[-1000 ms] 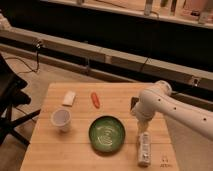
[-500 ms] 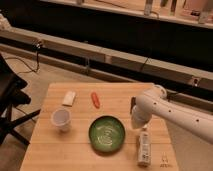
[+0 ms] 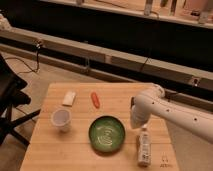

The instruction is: Push the ceramic bowl across the table

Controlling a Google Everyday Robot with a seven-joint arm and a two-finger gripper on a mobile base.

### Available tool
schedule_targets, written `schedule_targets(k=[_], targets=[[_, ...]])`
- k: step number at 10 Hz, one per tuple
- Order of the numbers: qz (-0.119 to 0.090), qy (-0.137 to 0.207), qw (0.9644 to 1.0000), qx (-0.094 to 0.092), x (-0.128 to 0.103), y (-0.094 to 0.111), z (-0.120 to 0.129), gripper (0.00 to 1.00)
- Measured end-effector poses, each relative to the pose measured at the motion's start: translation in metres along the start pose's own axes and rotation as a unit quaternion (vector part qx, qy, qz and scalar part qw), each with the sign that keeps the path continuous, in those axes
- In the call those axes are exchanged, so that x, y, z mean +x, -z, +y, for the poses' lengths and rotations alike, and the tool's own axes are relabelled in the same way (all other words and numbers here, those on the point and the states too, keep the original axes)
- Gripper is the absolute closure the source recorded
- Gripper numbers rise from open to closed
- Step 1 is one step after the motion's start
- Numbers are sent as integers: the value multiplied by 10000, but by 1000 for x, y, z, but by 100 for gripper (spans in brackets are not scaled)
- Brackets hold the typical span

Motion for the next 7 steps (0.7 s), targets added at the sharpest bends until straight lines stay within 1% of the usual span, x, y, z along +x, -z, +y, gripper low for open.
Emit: schedule_targets(k=[3,5,7], targets=[[28,0,10000,-42,1,10,2,81],[48,58,9999,-77,-5,-1,1,81],[51,54,9999,-83,-7,-6,0,81]])
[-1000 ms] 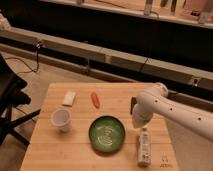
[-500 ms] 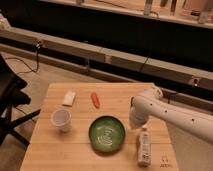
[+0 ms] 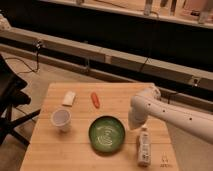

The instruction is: Push the ceramic bowl across the table

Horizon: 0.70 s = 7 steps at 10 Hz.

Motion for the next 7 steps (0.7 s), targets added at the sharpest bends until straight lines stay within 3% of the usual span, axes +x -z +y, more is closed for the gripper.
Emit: schedule_targets(k=[7], targets=[[46,99,9999,-88,-14,-12,-5,81]])
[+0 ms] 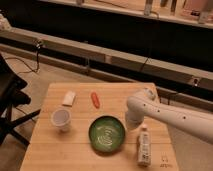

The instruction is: Push the ceramic bowl across the table

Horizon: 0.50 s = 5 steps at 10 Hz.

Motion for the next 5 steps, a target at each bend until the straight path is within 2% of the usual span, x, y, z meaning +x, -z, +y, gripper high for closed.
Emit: schedule_targets(k=[5], targets=[[45,96,9999,-48,-12,-5,-6,81]])
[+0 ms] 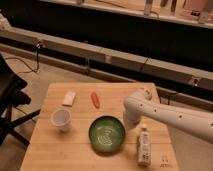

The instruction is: Push the ceramic bowl across the table

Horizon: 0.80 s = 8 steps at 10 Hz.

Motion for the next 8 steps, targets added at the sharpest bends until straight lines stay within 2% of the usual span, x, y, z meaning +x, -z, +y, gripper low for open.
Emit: schedule_targets(k=[8], targets=[[56,161,9999,-1,-22,-5,-13,81]])
